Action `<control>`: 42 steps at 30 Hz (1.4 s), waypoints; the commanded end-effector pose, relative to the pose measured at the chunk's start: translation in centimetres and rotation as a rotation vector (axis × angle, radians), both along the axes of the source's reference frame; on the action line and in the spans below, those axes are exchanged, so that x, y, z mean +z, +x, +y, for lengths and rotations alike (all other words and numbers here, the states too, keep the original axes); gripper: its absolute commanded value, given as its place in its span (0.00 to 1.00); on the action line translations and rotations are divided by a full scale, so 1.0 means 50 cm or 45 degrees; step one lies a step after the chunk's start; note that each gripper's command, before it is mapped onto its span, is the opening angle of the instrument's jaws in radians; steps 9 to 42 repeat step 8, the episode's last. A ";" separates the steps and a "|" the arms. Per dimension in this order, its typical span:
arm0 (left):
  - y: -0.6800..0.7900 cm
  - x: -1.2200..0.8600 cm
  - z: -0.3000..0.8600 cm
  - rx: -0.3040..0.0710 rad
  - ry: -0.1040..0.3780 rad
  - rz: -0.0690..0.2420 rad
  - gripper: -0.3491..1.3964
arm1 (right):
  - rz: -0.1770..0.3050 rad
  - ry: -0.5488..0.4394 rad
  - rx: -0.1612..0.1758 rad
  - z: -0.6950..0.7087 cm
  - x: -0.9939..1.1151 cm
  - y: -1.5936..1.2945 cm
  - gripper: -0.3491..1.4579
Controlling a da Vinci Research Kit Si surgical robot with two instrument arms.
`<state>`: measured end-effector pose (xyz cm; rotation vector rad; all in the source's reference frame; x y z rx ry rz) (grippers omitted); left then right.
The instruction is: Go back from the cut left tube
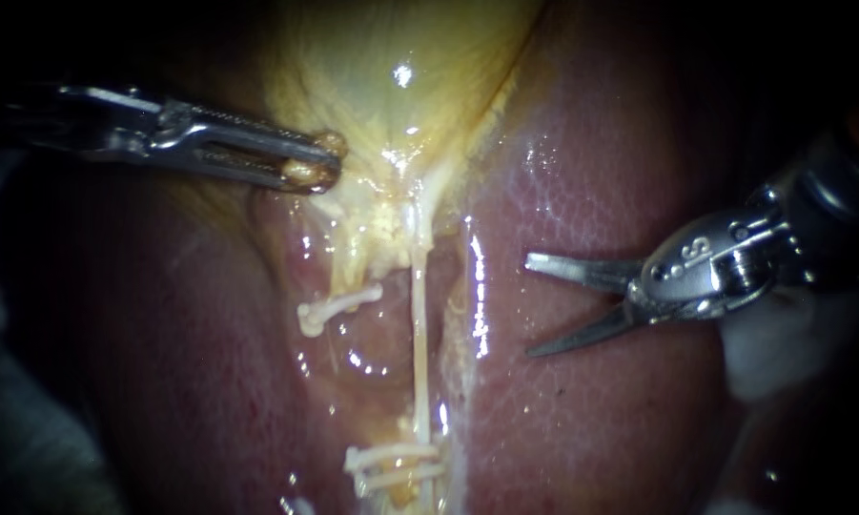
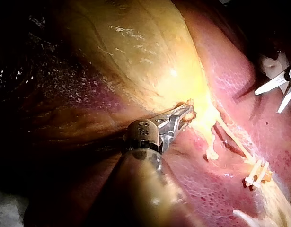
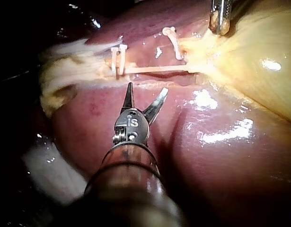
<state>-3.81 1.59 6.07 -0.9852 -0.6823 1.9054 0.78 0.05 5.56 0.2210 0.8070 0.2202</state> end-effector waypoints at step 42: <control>0.0005 -0.0003 0.0002 0.002 0.002 0.000 0.00 | 0.007 0.006 -0.007 -0.0001 -0.0001 -0.0002 0.98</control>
